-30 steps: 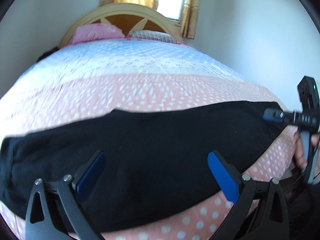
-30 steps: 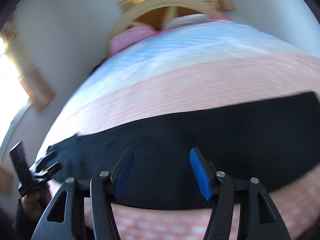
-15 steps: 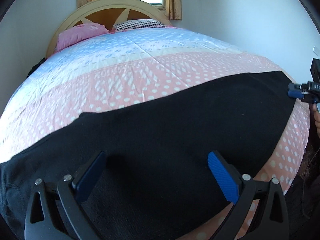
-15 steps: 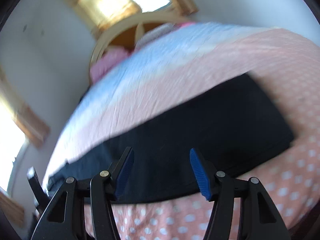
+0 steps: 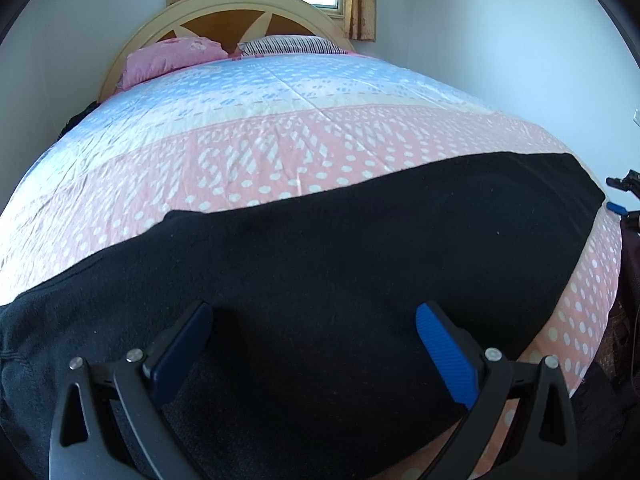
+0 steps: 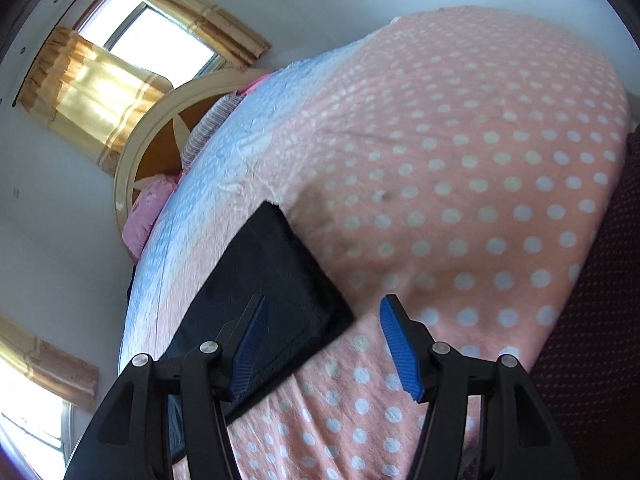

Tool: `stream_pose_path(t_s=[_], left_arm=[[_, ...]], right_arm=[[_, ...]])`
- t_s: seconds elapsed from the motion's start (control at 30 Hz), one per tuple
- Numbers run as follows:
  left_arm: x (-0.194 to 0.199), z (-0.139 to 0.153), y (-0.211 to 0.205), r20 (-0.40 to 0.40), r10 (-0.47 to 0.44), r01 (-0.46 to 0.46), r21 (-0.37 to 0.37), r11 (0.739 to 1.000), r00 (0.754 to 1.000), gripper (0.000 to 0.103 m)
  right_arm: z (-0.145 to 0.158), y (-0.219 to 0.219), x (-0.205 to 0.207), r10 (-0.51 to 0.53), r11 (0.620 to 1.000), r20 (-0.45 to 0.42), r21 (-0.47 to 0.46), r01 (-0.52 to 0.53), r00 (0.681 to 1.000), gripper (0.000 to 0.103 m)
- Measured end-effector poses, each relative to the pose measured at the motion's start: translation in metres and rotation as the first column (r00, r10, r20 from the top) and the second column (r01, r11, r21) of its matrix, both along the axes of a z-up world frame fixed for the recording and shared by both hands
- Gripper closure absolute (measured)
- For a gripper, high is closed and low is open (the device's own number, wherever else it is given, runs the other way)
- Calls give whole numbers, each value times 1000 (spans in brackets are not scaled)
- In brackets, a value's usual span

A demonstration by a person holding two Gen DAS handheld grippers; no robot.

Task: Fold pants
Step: 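Grasp the waistband end of the pants strip with the right gripper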

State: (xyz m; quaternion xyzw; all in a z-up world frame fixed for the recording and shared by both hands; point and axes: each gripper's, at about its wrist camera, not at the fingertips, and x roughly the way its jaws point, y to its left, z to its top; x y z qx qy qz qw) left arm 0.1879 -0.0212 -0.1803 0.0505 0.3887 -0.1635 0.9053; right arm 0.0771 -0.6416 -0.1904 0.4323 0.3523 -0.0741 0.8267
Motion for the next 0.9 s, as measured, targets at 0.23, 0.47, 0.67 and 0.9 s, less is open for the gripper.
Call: stream_pose_path(t_s=[0.23, 0.47, 0.67, 0.9], left_arm=[[-1, 0, 1, 6, 1, -1, -6, 1000, 1000, 0], [-2, 1, 2, 7, 2, -2, -9, 1000, 1000, 0], [-2, 2, 2, 6, 2, -2, -11, 1000, 1000, 0], [-2, 3, 3, 6, 3, -3, -26, 1000, 1000, 0]], right_arm=[[-11, 13, 16, 36, 999, 15, 9, -36, 999, 45], [-12, 23, 32, 77, 997, 29, -7, -77, 997, 76], [1, 33, 35, 70, 994, 66, -93, -64, 995, 91], [55, 92, 41, 197, 929, 158, -345, -133, 968, 92]])
